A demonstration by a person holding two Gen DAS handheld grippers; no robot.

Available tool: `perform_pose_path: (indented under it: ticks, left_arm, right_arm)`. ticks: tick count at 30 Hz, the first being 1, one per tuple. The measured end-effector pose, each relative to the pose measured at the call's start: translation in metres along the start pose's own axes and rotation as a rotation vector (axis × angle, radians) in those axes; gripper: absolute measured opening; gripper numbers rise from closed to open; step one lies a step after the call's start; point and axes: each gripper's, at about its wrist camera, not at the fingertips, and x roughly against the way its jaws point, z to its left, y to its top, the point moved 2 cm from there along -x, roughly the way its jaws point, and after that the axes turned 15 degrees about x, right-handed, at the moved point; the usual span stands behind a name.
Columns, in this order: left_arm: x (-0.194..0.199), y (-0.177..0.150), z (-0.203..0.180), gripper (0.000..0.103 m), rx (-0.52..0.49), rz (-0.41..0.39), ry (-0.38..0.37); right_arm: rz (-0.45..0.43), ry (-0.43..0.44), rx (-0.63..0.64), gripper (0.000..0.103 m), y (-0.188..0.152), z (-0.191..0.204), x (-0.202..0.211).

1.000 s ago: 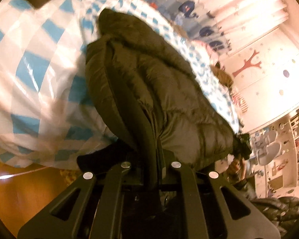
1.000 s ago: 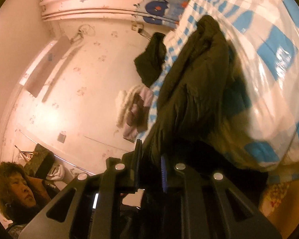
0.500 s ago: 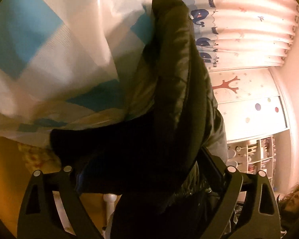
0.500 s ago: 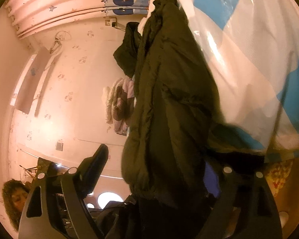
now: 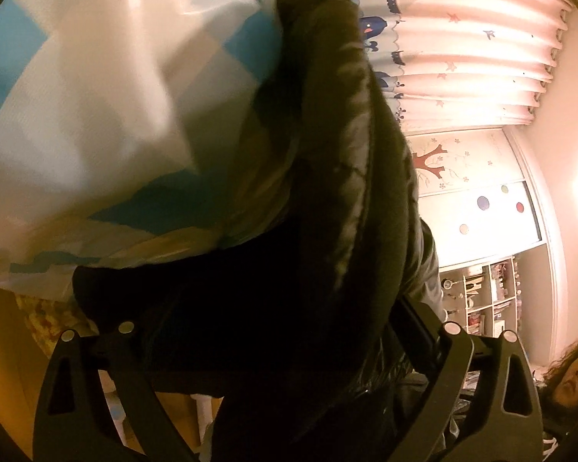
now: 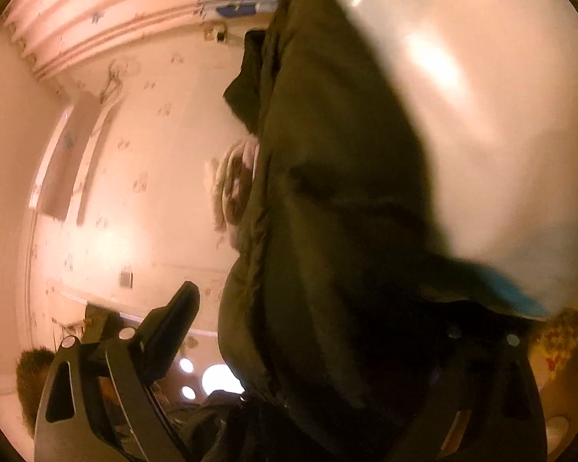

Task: Fold large clothes

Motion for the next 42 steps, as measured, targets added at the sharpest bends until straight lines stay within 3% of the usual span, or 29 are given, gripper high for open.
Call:
perform_pose_path:
  ticks: [2,3,4,5,7,10,14,18,24,28,33,42]
  left_arm:
    - [0.001,-0.001,-0.004,0.088,-0.001,-0.019,0.012]
    - [0.002,-0.002,-0.006,0.080,0.001,-0.032,0.031]
    - [0.003,-0.004,-0.007,0.058,0.004,-0.027,0.032]
    - [0.004,-0.006,-0.011,0.039,0.005,-0.028,0.042]
    - [0.008,-0.015,-0.027,0.020,-0.035,-0.052,0.099]
    - [0.017,-0.024,-0.055,0.008,-0.080,-0.104,0.170]
    - [0.036,-0.033,-0.101,0.006,-0.149,-0.170,0.114]
    - [0.048,-0.045,-0.132,0.006,-0.203,-0.173,0.064]
    - [0.075,-0.075,-0.149,0.006,-0.246,-0.160,-0.016]
    - [0.087,-0.086,-0.135,0.006,-0.204,-0.168,-0.036]
    - [0.091,-0.081,-0.115,0.006,-0.120,-0.193,-0.091]
    - [0.090,-0.049,-0.167,0.006,-0.177,-0.221,-0.123]
  right_arm:
    - [-0.005,-0.034,0.042,0.078,0.000,0.008,-0.002]
    - [-0.009,-0.068,0.063,0.041,0.000,0.013,0.000]
    - [-0.013,-0.095,0.066,0.028,-0.001,0.016,0.000]
    - [-0.023,-0.115,0.075,0.026,-0.002,0.021,0.002]
    - [-0.038,-0.137,0.088,0.020,-0.004,0.033,0.006]
    - [-0.084,-0.117,0.117,0.017,-0.002,0.057,0.009]
    - [-0.150,-0.059,0.179,0.017,0.009,0.098,0.014]
    - [-0.179,-0.014,0.224,0.017,0.014,0.130,0.013]
    - [-0.233,0.057,0.236,0.017,-0.002,0.158,0.030]
    - [-0.271,0.061,0.215,0.017,-0.013,0.160,0.048]
    - [-0.318,0.084,0.174,0.017,-0.008,0.151,0.054]
    - [-0.309,0.124,0.241,0.017,0.048,0.173,0.030]
